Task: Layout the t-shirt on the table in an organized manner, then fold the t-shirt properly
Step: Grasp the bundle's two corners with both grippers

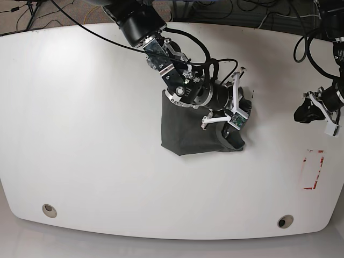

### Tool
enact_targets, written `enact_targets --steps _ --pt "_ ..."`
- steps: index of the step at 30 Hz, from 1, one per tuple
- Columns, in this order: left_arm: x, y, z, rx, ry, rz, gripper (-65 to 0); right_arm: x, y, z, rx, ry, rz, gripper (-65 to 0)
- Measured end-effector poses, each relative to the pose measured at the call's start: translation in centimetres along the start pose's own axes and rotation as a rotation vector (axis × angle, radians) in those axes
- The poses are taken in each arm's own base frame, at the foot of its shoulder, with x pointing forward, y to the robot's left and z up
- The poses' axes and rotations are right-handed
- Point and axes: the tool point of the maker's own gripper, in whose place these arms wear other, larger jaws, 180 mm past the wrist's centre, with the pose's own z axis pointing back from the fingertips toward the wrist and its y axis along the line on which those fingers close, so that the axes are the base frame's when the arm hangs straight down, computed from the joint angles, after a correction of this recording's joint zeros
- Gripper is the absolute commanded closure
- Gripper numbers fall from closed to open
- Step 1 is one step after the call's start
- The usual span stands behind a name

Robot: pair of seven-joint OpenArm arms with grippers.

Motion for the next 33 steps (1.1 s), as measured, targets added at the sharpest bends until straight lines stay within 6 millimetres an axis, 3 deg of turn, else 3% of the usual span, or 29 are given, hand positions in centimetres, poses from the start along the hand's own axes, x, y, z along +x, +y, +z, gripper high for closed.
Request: enact_targets --steps 8,11,14,20,23,27,33 --pt "0.0 0.0 0.0 -0.001 0.000 0.001 -10.4 -0.6 1.6 -0.7 0.038 0.023 0.020 -0.2" --pt "0.0 -0.1 0.0 -0.002 -0.002 0.001 -10.4 -1.4 2.6 -1.2 0.062 0.050 0.034 -3.3" --pt "0.0 0.0 0.0 -0.002 -0.002 0.001 -10.4 -2.0 3.3 -1.4 0.078 0.070 0.049 -13.6" --pt "-0.5 -0.9 -0.8 -0.028 0.029 -0.016 -10.4 -1.4 2.9 -1.4 0.020 0.057 -0.005 -35.4" --pt "-0.5 -1.9 -1.5 -0.053 0.041 -0.035 -10.4 -0.2 2.1 -0.7 -0.027 0.019 -0.030 -39.3" --pt "1.0 -4.1 -2.4 -0.098 0.021 -0.099 -10.4 2.0 -0.2 1.2 -0.072 -0.073 -0.052 -39.2" --pt "1.8 -9.7 -4.1 -0.220 0.005 -0.199 -10.4 0.3 -6.2 3.7 -0.218 -0.050 -0.075 -39.2"
